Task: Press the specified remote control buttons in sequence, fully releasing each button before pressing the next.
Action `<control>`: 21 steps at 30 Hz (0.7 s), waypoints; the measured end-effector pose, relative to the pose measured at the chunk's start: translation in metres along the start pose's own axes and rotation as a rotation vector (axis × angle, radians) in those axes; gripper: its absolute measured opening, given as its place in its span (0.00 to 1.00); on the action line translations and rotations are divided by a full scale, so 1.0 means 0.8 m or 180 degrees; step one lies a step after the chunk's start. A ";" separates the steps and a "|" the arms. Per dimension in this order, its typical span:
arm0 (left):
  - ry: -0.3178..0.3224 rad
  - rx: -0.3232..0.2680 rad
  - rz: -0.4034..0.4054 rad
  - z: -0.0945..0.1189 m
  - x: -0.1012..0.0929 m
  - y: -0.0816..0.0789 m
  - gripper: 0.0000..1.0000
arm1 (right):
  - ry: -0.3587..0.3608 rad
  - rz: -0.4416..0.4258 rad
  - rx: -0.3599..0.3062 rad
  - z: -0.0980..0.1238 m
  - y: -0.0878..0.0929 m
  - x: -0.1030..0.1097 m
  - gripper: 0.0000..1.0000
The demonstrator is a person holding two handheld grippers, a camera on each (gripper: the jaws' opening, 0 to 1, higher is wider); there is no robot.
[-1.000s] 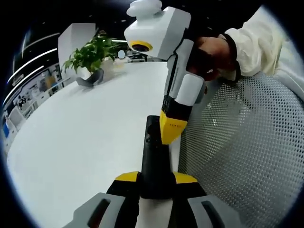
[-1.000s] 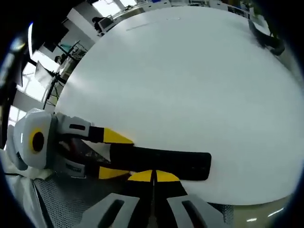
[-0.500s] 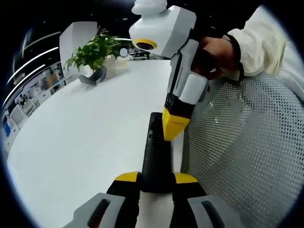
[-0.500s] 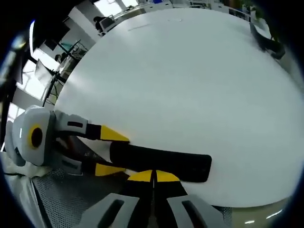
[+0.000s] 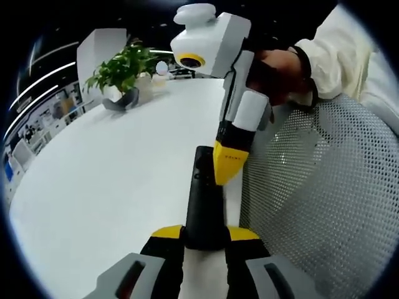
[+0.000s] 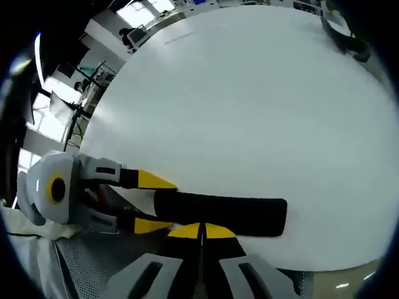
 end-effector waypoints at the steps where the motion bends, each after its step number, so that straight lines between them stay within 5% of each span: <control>1: 0.0014 -0.0002 -0.0014 -0.001 -0.001 0.001 0.24 | 0.0018 0.0033 -0.0024 0.000 -0.002 0.000 0.00; 21: 0.0026 -0.0041 0.0024 -0.002 0.000 0.002 0.25 | -0.0122 -0.0191 -0.0030 -0.003 -0.003 -0.003 0.00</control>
Point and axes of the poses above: the point that each gripper's makers call its tool centre point, and the gripper's own axes: z roughly backward along the fingers, x roughly to its left, y roughly out of its underside, the point moved 5 cm from there along z, roughly backward along the fingers, and after that the axes turned 12 degrees about -y, right-handed, at the moved point
